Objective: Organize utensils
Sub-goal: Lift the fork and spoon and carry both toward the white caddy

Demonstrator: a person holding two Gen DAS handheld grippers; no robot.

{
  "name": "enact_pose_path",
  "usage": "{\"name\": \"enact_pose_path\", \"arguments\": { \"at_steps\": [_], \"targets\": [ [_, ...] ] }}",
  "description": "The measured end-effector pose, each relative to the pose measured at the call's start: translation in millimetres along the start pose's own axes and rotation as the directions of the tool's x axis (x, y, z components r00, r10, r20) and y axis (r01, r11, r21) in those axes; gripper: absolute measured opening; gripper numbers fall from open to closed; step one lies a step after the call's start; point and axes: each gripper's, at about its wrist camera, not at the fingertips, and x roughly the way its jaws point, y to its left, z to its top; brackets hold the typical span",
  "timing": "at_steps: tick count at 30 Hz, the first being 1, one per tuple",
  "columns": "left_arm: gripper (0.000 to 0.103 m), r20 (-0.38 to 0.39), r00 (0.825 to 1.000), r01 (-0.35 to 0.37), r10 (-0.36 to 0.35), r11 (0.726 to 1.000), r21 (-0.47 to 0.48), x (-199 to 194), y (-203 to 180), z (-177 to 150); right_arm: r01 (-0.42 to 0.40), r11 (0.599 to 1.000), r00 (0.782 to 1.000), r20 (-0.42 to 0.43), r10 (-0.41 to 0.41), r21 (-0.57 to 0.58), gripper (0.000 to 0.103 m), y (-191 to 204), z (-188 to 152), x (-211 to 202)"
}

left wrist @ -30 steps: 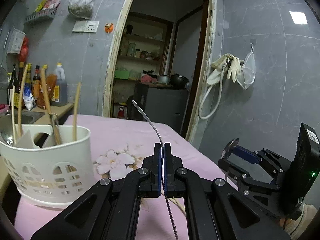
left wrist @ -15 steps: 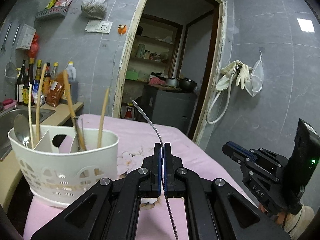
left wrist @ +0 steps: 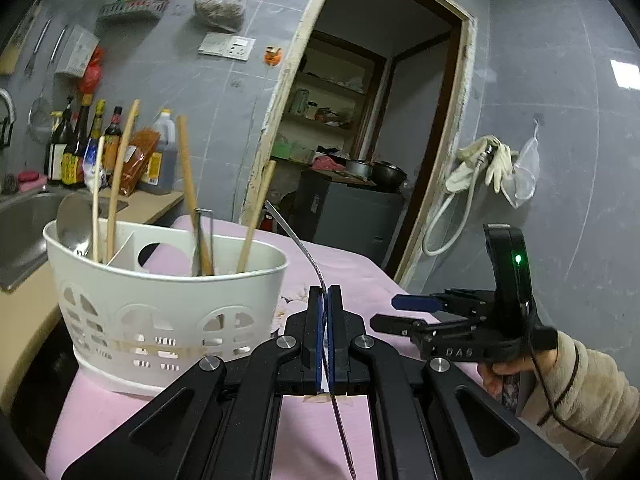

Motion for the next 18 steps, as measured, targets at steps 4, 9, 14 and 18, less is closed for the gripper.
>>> {"name": "enact_pose_path", "arguments": {
  "at_steps": [4,9,14,18],
  "targets": [
    [0.0,0.009,1.0,0.01,-0.01,1.0,-0.007,-1,2,2,-0.008,0.999,0.999,-0.043,0.006,-0.044,0.054,3,12,13],
    [0.0,0.009,1.0,0.013,-0.013,1.0,0.007,-1,0,5,-0.009,1.0,0.989,-0.147,0.007,-0.011,0.054,3,8,58],
    [0.0,0.012,1.0,0.011,-0.011,1.0,0.008,0,0,4,-0.028,0.999,0.976,-0.216,0.037,0.042,0.055,2,5,91],
    [0.0,0.008,1.0,0.006,-0.006,1.0,0.003,1,1,5,-0.018,0.998,0.974,-0.222,0.033,0.068,0.057,5,2,97]
  ]
}}
